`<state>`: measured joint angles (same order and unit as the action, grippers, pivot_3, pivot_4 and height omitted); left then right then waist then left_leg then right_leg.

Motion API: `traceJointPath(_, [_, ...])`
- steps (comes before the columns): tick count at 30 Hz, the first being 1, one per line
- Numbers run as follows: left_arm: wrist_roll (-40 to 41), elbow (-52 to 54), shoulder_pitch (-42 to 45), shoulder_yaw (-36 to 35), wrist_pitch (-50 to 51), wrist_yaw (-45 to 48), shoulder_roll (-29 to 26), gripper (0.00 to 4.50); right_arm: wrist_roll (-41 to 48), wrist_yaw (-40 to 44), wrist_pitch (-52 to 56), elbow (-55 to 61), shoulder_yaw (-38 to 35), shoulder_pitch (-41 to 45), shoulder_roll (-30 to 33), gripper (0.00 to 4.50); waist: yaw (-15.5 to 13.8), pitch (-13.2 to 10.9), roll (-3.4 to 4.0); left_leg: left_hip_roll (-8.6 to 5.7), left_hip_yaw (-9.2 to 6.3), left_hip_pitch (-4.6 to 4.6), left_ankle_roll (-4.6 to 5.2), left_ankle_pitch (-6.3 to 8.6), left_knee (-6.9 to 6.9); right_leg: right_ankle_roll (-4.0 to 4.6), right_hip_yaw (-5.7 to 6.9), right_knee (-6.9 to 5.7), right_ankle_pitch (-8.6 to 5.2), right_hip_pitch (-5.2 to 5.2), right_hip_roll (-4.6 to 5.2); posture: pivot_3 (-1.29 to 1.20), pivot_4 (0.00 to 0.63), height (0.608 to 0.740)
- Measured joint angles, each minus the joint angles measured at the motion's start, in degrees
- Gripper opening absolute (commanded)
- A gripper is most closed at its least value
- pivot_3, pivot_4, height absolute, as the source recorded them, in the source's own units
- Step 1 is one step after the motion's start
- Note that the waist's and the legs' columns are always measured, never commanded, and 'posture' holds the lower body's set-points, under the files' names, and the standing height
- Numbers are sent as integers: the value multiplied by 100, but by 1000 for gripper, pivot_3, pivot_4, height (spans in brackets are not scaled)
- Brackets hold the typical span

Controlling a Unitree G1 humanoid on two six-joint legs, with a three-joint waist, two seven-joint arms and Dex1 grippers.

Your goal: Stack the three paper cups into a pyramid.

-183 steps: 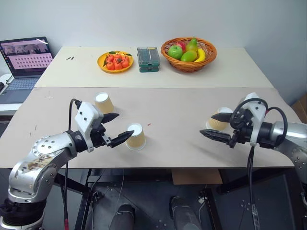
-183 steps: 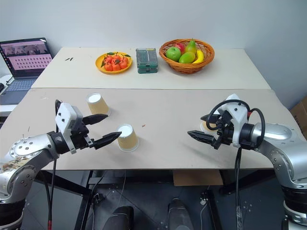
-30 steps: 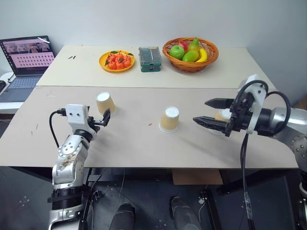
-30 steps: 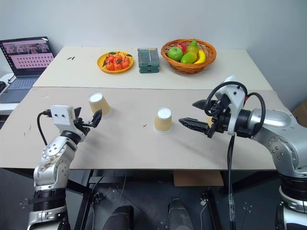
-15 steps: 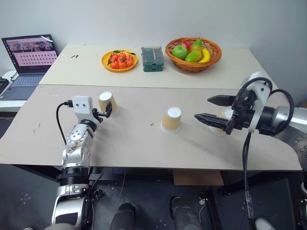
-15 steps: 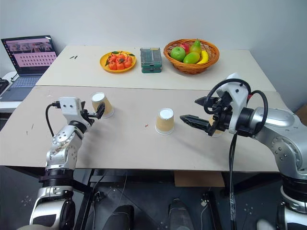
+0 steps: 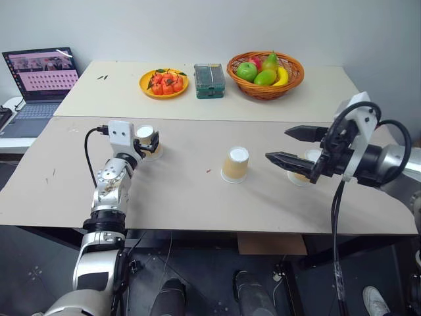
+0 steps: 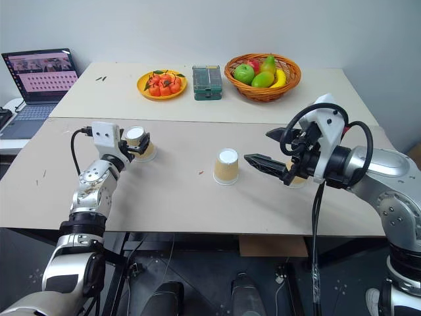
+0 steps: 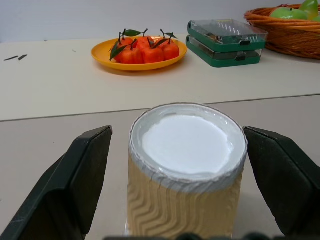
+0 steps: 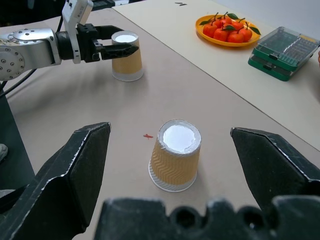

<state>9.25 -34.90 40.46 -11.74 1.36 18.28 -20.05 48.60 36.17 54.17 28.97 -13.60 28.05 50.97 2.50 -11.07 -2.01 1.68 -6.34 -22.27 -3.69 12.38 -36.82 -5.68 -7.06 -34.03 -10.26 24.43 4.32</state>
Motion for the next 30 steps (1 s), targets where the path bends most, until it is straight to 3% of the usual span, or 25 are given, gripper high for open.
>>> traceJointPath(1, [-6,-85,34,5,-31,7,0,3776,0,-11,0,11,-14,-12,0,4500,0,0,0,0,0,-1,0,0,0,0,0,0,0,0,0,0,150,740])
traceJointPath(3, [-11,-171,51,5,-71,25,-1,2867,0,-21,1,25,-30,-27,0,4500,5,0,0,0,0,-2,0,0,0,0,-1,0,0,1,0,0,150,740])
traceJointPath(5, [-13,-182,51,5,-90,33,-8,2559,0,-23,2,25,-35,-27,0,4500,3,0,0,0,0,-1,0,0,0,0,0,0,0,0,0,0,150,740])
traceJointPath(13, [203,159,3,-63,151,219,-12,2559,-1,-31,2,28,-44,-86,0,4500,1,0,0,1,0,-3,0,0,0,-1,0,-1,1,3,0,0,150,740])
traceJointPath(16, [523,671,7,35,325,904,-47,2559,-2,-35,2,29,-49,-98,0,4500,0,0,0,0,0,-7,0,0,0,0,0,0,0,5,1,0,150,740])
traceJointPath(21, [1011,1803,-216,1018,620,3549,-704,2559,1,-164,2,99,-73,-164,0,4500,19,1,2,0,1,-3,1,1,9,3,-1,0,-2,8,1,0,150,740])
traceJointPath(26, [1075,1443,-435,1225,489,4663,-923,2559,15,-267,5,168,-115,-291,-4,4500,59,0,2,10,1,-3,2,0,6,41,-1,-6,-19,13,-8,0,150,740])
traceJointPath(30, [988,760,-3,1293,61,5203,-904,2559,104,-324,5,207,-135,-305,-4,4500,23,0,1,9,1,-6,1,-2,-4,41,-2,-4,-18,10,-7,0,150,740])
